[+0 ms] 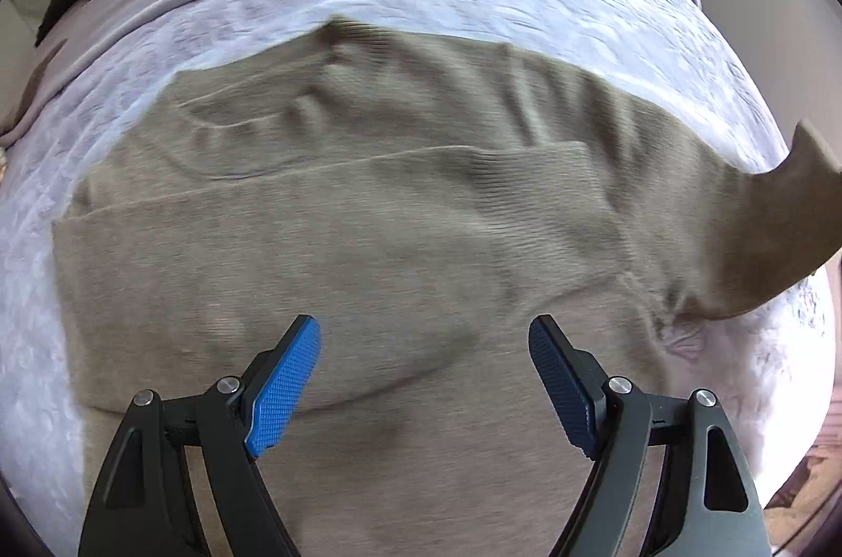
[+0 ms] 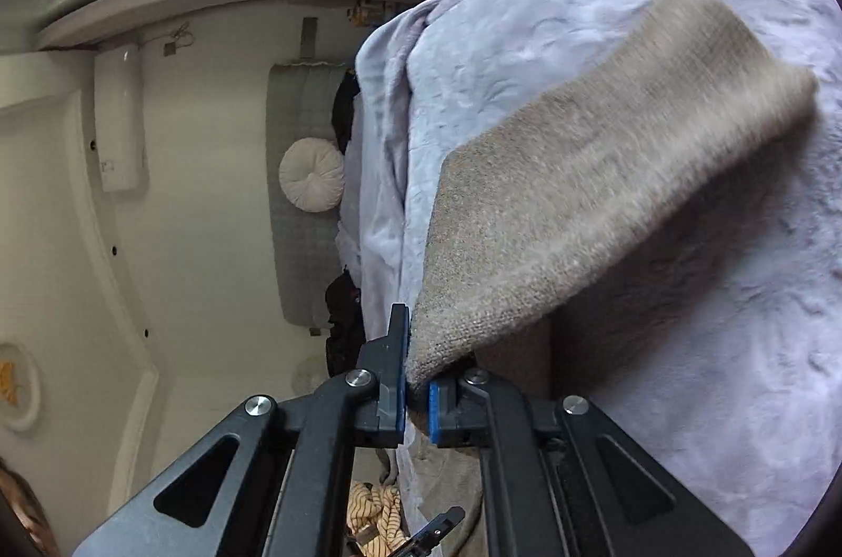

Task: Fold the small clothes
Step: 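Grasp the other sleeve cuff with the right tool and lift it, then fold the held sleeve across the chest and lay it down with the right tool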

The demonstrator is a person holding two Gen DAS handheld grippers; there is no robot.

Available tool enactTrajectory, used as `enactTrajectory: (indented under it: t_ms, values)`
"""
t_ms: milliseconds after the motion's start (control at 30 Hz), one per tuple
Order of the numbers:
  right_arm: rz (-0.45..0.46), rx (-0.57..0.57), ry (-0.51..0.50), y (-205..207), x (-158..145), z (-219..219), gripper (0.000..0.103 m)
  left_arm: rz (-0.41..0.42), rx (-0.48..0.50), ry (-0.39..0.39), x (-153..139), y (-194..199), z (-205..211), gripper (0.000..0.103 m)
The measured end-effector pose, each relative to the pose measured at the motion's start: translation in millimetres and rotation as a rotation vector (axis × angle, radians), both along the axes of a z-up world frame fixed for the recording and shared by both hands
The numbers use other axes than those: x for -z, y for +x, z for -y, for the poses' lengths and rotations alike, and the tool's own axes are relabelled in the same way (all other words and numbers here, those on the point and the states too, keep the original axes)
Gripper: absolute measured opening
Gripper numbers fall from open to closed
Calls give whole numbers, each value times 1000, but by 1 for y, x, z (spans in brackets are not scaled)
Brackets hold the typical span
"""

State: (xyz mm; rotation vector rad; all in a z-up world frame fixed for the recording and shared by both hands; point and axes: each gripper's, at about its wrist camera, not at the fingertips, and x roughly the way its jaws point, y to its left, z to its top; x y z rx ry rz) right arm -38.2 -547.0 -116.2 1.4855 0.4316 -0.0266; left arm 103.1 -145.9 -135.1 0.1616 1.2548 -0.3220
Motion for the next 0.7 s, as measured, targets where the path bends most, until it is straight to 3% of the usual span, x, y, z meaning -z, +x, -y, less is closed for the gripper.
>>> enactTrajectory:
  t_ms: [233,400,567,700]
  values:
    - [54,-247,-183,83,-60,-77,6,12,-87,6,-4,3,-65,82]
    - [29,-539,-427,148,-86,-183,6,6,-164,12,-1,4,-119,82]
    - [-70,-832,-634,183,-62,-302,6,-5,-241,20,7,5,-166,82]
    - [-227,-1000,-772,197,-9,-371,10,-20,-286,23,18,7,-195,82]
